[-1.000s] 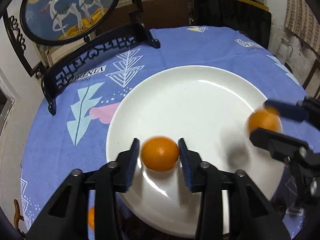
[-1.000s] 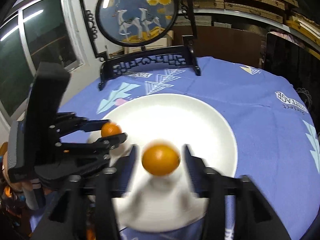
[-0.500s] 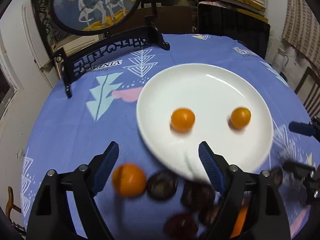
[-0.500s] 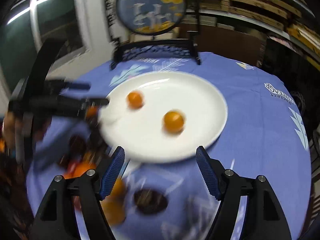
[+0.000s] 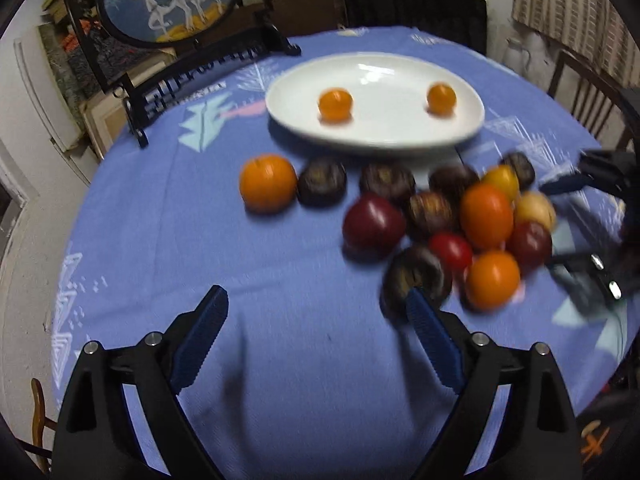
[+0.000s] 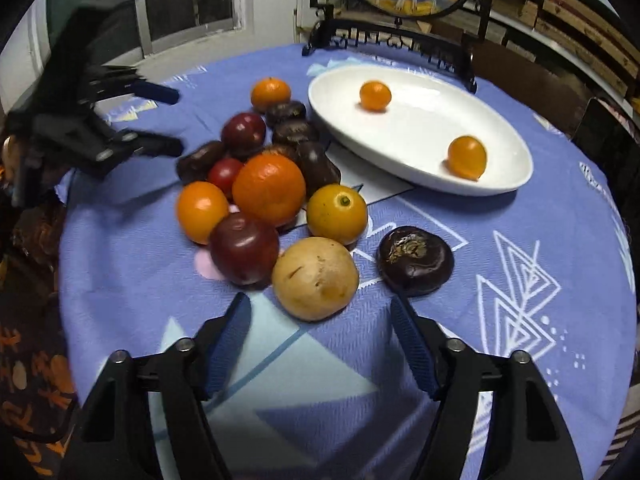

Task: Organize fruits
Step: 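Grasp the pale tan fruit with the right tool while the left grasps a dark brown fruit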

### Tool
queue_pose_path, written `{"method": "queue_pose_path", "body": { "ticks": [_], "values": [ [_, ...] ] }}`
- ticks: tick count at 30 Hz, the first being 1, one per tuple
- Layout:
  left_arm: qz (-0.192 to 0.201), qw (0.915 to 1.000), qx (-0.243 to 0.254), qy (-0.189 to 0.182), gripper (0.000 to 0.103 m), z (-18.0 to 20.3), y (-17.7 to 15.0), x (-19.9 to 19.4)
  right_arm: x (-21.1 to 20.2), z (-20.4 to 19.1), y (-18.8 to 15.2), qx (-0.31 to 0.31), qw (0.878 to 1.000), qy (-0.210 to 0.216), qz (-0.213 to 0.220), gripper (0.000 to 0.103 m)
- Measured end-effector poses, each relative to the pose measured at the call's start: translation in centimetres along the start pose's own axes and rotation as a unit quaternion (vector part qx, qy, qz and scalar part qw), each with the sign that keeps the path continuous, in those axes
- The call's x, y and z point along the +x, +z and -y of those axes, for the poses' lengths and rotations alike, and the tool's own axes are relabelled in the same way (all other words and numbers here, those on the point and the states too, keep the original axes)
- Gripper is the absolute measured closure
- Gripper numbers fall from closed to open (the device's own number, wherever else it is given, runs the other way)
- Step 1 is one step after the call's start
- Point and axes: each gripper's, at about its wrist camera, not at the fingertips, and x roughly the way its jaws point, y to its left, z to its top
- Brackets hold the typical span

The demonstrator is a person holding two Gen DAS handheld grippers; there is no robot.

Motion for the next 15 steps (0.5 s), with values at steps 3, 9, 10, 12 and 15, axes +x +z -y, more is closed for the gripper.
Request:
{"method": "queue_pose_path", "body": {
  "ticks": [3, 9, 10, 12, 15],
  "values": [
    [-0.004, 0.9999, -0.007, -0.013, 0.013, 0.0, -0.3, 0.5, 0.1, 0.2, 0.6, 0.005, 1.0, 0.016, 0.005, 0.063],
    [0.007, 0.9977, 0.008, -0.067, 0.014, 1.5, -0.4, 0.5, -0.8, 0.7, -0.4, 0.02, 1.0, 0.012, 0.004, 0.063],
    [0.01, 0.9972, 0.014, -0.072, 0.014, 1.8, -0.4, 0.4, -1.1, 0.7, -0.7, 0.024, 1.0, 0.014, 0.004, 0.063],
    [0.006, 0.9972, 0.017, -0.073, 0.014, 2.2, -0.1, 0.9, -1.2, 0.8, -1.0, 0.022, 1.0, 0.011, 0.003, 0.063],
    [-0.002, 0.9971, 0.018, -0.074, 0.014, 2.8, 0.5, 1.8, -1.0, 0.9, -1.1, 0.027, 1.0, 0.014, 0.002, 0.063]
  ]
}}
